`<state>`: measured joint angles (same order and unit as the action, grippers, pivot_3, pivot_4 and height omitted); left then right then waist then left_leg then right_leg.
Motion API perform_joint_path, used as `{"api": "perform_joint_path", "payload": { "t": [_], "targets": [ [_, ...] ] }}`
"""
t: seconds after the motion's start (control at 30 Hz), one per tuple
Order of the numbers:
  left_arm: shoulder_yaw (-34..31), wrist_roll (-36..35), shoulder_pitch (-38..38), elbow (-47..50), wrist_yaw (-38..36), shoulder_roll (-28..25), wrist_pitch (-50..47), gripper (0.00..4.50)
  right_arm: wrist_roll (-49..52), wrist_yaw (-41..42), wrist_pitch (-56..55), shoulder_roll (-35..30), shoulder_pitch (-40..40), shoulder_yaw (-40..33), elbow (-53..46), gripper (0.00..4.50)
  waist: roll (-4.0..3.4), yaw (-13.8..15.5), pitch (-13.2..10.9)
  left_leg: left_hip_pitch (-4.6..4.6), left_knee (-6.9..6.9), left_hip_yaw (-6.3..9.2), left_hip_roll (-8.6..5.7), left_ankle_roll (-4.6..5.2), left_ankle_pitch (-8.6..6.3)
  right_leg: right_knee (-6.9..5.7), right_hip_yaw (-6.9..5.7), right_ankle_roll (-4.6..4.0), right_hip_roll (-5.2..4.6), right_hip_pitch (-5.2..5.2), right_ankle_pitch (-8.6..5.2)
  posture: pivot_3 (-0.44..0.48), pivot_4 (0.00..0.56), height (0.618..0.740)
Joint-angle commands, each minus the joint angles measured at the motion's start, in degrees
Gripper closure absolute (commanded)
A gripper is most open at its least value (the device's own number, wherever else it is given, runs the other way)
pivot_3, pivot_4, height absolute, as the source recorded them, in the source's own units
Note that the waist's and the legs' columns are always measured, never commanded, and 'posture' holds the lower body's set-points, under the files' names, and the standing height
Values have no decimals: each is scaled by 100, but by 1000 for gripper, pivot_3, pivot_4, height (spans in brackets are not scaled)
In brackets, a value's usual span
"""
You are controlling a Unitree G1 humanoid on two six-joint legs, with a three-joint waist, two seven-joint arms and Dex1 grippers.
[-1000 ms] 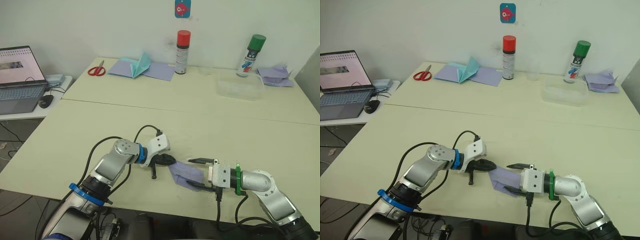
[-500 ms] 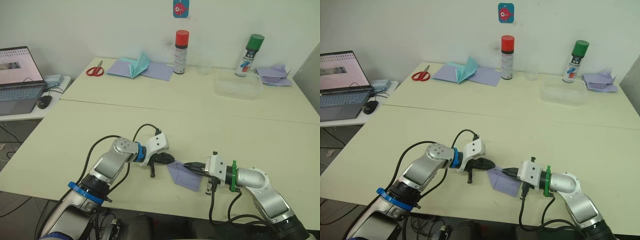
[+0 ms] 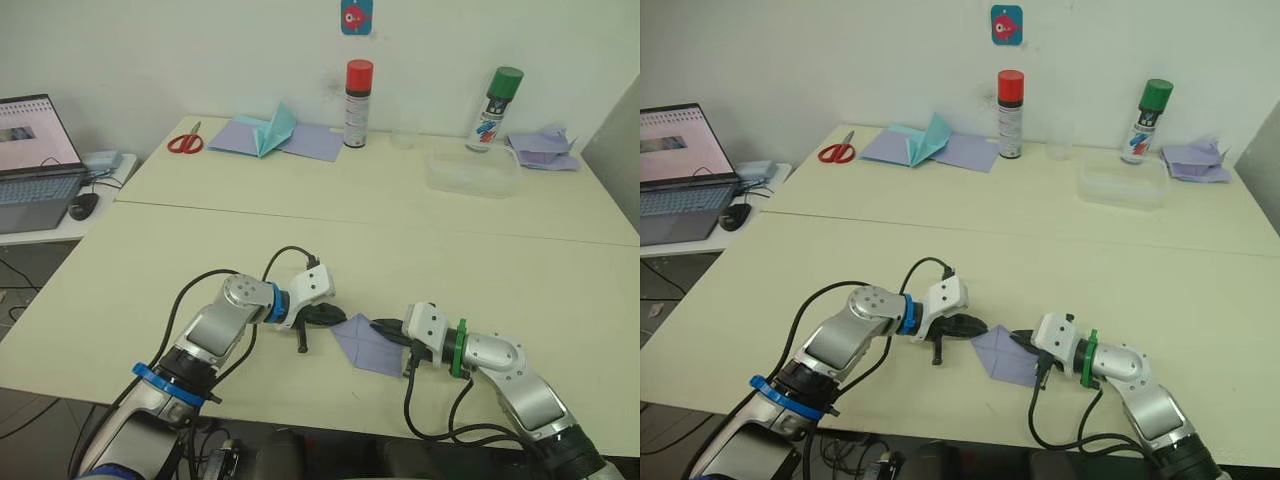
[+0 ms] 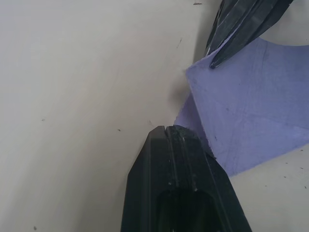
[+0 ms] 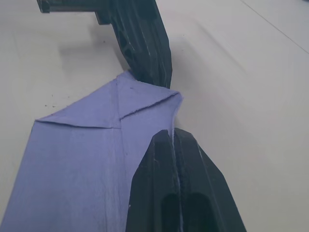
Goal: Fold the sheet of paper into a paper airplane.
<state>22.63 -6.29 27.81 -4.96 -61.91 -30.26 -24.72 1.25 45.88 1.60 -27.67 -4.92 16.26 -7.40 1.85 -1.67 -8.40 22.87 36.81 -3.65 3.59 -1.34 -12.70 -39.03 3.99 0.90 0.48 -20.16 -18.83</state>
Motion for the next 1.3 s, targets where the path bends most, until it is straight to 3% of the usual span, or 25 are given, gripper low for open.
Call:
{"api": "perform_joint_path", "payload": {
  "t": [0.03, 0.63, 0.77, 1.17, 1.3],
  "targets": [
    [90, 340, -256, -291, 113, -278, -95, 4500, -29, 2, 37, 44, -19, 104, -45, 4454, 0, -2, 0, 0, -2, 0, 0, 0, 0, 0, 0, -1, 0, 0, -1, 0, 150, 740],
    [-70, 322, -400, -188, 122, -338, 652, 4500, -187, -47, 254, 82, -117, 211, 143, 4454, 3, -32, -1, -11, -44, -1, 6, -5, -2, 4, -3, -22, 4, -9, -14, 0, 150, 740],
    [-519, -429, -276, 452, -144, -21, 962, 4500, -197, -49, 246, 69, -117, 208, 147, 4454, 20, -32, -20, -5, -44, -1, 6, -5, -2, 4, -4, -22, 4, -14, -14, 0, 150, 740],
    [166, 321, -458, 257, -429, -227, 1354, 4500, -110, 24, 323, 41, -142, 152, 80, 4454, 25, -33, -28, 0, -46, -5, 5, -6, -3, 8, -1, -22, 3, -18, -14, 0, 150, 740],
    [254, 499, -519, -43, -427, -239, 1530, 4500, 272, 297, 337, -57, -85, 8, -163, 3494, 25, -24, -27, 0, -47, -4, 4, -6, -3, 8, -2, -22, 1, -17, -14, 0, 150, 740]
  ]
}}
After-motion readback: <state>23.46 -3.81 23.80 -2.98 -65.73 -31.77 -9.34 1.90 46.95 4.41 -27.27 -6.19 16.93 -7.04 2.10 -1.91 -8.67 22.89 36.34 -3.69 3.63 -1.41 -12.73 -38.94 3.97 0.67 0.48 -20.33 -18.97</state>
